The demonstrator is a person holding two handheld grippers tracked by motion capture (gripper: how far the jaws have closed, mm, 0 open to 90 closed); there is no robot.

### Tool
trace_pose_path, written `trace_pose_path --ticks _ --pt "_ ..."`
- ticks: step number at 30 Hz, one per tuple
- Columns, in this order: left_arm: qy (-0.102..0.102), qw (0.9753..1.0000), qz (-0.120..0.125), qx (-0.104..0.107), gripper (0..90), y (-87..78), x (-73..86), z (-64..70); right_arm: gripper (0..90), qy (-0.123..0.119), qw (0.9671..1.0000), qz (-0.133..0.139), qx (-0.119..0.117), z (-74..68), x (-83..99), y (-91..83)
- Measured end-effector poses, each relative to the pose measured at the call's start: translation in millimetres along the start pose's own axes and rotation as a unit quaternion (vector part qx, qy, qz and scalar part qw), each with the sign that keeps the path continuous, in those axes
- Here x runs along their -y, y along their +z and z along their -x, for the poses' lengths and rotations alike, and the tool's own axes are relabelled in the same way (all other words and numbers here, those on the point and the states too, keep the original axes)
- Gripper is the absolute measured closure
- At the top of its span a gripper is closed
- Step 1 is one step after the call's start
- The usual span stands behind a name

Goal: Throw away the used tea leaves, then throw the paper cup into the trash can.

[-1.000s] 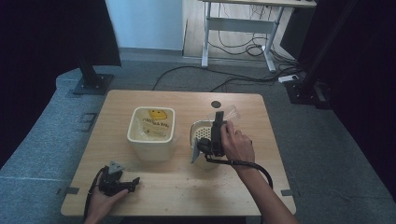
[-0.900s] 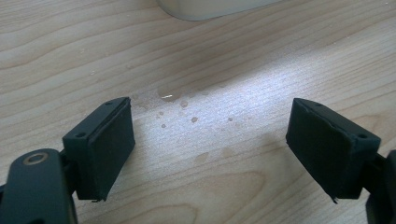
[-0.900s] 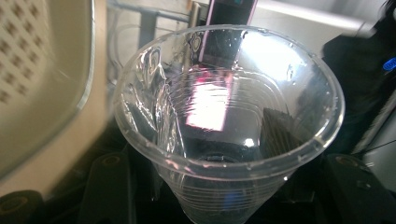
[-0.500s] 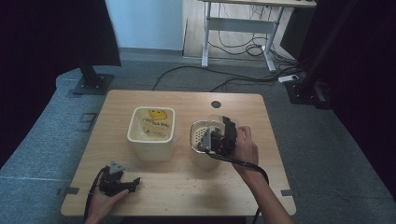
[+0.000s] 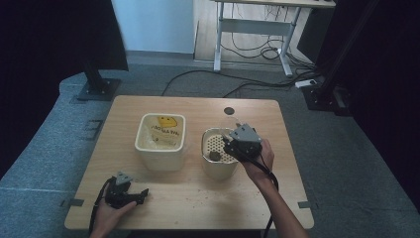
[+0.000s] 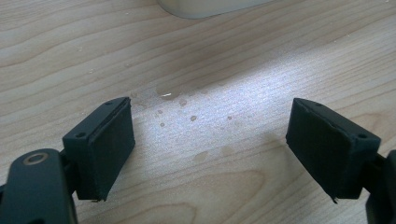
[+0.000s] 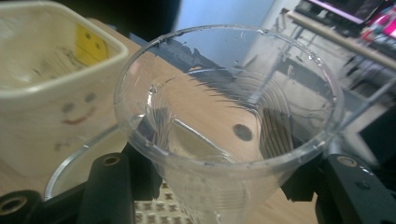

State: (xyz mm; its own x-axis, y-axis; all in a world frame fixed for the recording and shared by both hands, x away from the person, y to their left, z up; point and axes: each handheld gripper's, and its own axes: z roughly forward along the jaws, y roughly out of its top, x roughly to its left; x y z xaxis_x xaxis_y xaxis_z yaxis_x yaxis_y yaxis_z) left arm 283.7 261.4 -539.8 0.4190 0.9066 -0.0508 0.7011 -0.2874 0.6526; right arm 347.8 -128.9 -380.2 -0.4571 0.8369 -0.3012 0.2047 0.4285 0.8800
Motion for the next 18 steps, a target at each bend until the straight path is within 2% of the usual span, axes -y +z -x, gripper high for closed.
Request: trace_pose_path --ticks 7,14,18 --pt "-0.001 1.0000 0.000 0.001 15.4 -0.4 0.3 -0.3 43.0 0.045 0.9986 0.011 -0.024 4.4 -0.1 0.3" --pt "-0.001 1.0000 0.000 0.000 15.4 -1.7 1.8 -0.5 42.9 0.071 0.9964 0.029 -0.034 3.5 -5.5 0.2" --pt "-0.004 1.0000 0.000 0.001 15.4 -1.5 1.2 -1.7 42.9 0.084 0.9945 0.039 -0.048 0.6 -10.9 2.0"
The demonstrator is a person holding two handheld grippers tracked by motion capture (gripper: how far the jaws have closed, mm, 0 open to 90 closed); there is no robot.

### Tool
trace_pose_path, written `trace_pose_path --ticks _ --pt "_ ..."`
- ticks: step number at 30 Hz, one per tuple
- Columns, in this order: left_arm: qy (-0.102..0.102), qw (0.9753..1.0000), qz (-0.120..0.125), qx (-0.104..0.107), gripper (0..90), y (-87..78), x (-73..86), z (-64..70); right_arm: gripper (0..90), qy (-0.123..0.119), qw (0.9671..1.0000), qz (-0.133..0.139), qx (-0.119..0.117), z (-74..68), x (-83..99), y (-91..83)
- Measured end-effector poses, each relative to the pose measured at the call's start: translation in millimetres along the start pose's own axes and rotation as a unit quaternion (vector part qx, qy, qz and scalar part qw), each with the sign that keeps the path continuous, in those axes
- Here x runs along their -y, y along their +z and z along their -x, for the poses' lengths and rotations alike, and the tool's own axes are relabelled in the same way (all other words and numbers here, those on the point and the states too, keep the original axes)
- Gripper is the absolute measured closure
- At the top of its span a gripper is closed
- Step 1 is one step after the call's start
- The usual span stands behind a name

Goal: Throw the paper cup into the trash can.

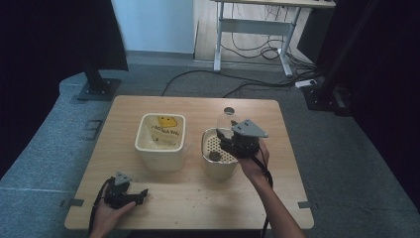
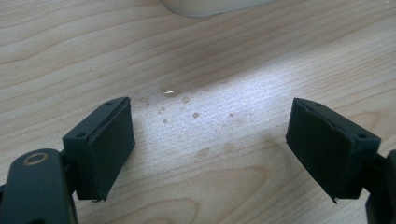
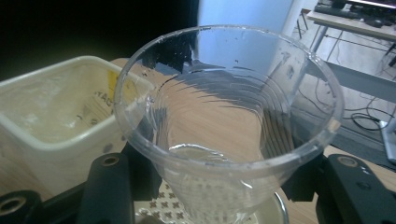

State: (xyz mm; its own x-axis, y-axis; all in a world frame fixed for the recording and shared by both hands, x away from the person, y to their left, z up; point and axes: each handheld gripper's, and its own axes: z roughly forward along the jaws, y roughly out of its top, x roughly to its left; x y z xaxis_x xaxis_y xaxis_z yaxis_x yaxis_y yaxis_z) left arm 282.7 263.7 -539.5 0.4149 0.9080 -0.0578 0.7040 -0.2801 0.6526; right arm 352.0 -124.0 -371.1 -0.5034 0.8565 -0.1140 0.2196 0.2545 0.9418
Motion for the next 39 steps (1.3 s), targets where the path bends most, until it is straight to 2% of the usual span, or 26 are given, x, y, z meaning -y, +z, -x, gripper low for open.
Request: trace_pose_path --ticks 7,16,23,28,33,35,38,39 --pt "0.003 1.0000 -0.001 0.002 15.4 -0.3 0.1 0.6 42.6 0.013 0.9996 0.003 -0.027 -12.8 -4.8 9.8" --pt "0.001 1.0000 -0.001 0.003 15.4 -0.1 -0.2 -0.3 42.0 0.014 0.9982 -0.001 -0.057 -33.8 -13.4 27.0" --pt "0.005 0.9999 0.000 0.010 15.4 -1.7 -0.6 1.2 41.3 0.029 0.9952 -0.022 -0.091 -60.3 -27.0 62.4" --pt "0.001 0.9999 0.002 0.012 15.4 -3.9 0.4 -2.9 40.5 0.018 0.9930 -0.031 -0.113 -84.3 -38.2 84.7" --pt "-0.003 0.9999 0.006 0.011 15.4 -6.6 1.0 -5.1 39.9 0.010 0.9916 -0.040 -0.123 -98.3 -44.4 103.9" --pt "-0.004 0.9999 0.006 0.010 15.5 -6.9 1.0 -4.9 35.6 0.009 0.9904 -0.048 -0.129 -104.2 -47.3 115.8" --pt "0.000 0.9999 0.004 0.009 15.4 -7.1 0.9 -4.3 16.2 0.023 0.9853 -0.072 -0.153 -111.4 -50.3 133.1" --pt "0.001 1.0000 0.005 0.008 15.4 -7.6 1.1 -4.4 12.7 0.029 0.9836 -0.085 -0.157 -113.2 -51.0 137.6"
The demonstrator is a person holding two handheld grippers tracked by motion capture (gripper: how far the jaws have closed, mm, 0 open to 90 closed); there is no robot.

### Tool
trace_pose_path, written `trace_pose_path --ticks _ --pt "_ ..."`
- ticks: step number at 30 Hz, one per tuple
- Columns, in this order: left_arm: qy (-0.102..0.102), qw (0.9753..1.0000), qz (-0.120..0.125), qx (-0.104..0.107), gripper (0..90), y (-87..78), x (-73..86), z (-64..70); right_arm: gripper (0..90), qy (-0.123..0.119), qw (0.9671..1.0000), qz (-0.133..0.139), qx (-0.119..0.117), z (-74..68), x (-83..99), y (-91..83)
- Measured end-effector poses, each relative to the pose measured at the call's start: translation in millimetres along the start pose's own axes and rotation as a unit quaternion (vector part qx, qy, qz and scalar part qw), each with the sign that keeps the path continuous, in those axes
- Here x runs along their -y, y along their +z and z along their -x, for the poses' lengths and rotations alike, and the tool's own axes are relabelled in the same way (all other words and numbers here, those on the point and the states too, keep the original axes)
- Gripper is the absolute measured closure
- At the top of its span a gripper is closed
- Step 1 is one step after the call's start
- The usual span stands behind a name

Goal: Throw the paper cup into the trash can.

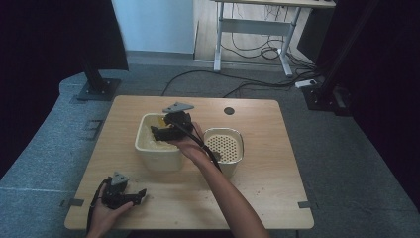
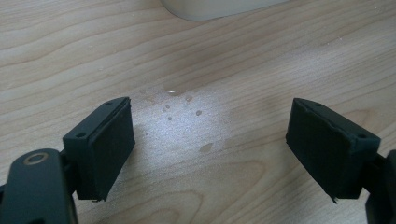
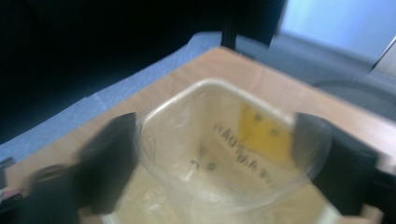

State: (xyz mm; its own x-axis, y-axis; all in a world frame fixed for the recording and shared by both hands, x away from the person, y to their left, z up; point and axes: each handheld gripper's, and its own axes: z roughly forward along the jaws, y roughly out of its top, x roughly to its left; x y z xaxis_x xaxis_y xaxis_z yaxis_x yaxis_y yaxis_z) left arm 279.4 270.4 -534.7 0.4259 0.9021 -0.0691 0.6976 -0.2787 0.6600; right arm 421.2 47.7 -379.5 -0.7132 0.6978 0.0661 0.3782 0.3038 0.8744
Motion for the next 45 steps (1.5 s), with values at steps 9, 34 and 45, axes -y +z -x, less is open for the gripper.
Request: trace_pose_path --ticks 9,34,45 --pt "-0.006 1.0000 0.000 -0.002 15.5 -0.5 1.3 -1.3 12.8 -0.005 1.0000 0.006 0.001 6.3 7.2 -25.9" --pt "-0.010 0.9999 -0.008 -0.005 15.5 3.7 0.3 -1.0 21.4 0.025 0.9933 0.102 0.050 61.5 122.2 -171.3" --pt "-0.009 0.9999 -0.009 -0.004 15.6 5.2 -1.1 -0.3 22.2 0.041 0.9882 0.114 0.093 75.4 184.0 -213.7"
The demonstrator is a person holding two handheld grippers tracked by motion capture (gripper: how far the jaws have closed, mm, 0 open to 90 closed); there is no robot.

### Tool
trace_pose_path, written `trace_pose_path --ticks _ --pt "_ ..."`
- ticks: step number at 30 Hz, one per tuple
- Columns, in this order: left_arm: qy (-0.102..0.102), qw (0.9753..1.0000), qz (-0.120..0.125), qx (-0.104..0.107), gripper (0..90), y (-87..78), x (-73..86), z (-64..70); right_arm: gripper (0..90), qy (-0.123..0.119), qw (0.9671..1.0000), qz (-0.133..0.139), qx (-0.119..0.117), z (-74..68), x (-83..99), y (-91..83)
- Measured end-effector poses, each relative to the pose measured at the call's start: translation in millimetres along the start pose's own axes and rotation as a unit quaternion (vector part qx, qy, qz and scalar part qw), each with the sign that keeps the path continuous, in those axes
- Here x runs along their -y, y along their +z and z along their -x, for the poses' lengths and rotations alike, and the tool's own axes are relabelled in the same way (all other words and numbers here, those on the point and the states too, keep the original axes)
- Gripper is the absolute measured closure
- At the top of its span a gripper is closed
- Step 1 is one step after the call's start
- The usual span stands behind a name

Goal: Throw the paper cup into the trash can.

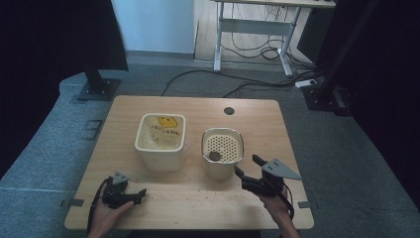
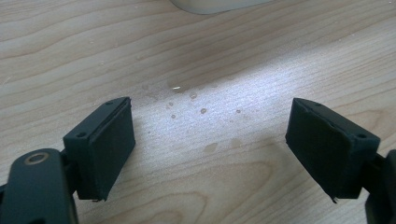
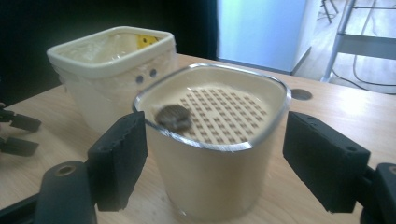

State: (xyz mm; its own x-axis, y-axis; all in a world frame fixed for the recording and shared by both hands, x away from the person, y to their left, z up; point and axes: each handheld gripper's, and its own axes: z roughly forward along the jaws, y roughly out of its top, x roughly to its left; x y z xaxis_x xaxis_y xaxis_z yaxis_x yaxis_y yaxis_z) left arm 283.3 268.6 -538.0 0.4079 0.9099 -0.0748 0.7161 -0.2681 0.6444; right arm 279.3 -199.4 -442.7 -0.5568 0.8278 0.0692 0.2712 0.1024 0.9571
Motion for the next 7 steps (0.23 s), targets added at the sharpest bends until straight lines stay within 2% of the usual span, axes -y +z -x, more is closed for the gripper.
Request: trace_pose_path --ticks 7 --pt "0.001 1.0000 0.001 -0.001 15.6 1.4 -1.8 0.5 22.0 0.018 0.9997 -0.011 0.016 13.8 19.1 -6.7"
